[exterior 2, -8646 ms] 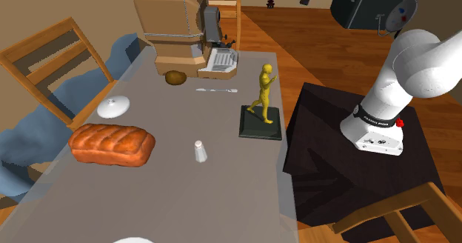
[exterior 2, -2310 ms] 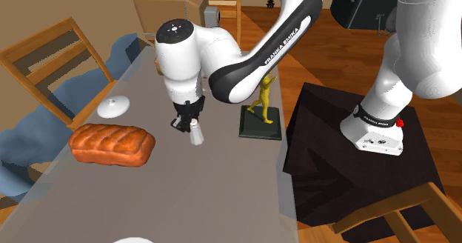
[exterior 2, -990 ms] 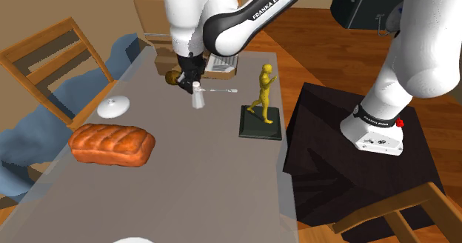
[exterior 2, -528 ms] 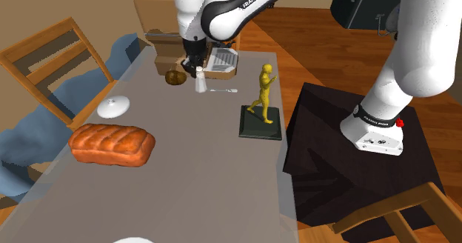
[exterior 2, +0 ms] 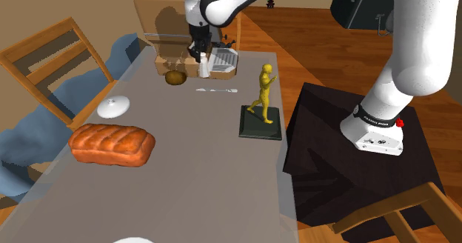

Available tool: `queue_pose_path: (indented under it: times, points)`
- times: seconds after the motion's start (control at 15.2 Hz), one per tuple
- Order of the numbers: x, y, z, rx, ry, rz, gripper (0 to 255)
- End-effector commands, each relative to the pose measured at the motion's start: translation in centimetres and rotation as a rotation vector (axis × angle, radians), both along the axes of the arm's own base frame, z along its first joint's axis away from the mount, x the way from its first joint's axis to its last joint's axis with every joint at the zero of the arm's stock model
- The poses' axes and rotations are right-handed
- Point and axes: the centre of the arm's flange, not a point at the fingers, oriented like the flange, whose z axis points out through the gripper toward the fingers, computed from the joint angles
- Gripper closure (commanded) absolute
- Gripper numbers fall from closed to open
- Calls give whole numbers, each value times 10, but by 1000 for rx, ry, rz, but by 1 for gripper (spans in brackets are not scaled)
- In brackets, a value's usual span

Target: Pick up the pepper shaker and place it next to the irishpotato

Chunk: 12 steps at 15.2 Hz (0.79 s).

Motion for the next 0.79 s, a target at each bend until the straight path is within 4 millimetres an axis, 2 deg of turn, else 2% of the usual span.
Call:
queue_pose_path:
  times: [0.0,0.46,0.53,0.73]
  points:
    - [11,-23,1,0,0,1,255]
    - [46,-109,1,0,0,1,255]
    - [54,-130,1,0,0,1,255]
    - [54,-130,-15,0,0,1,255]
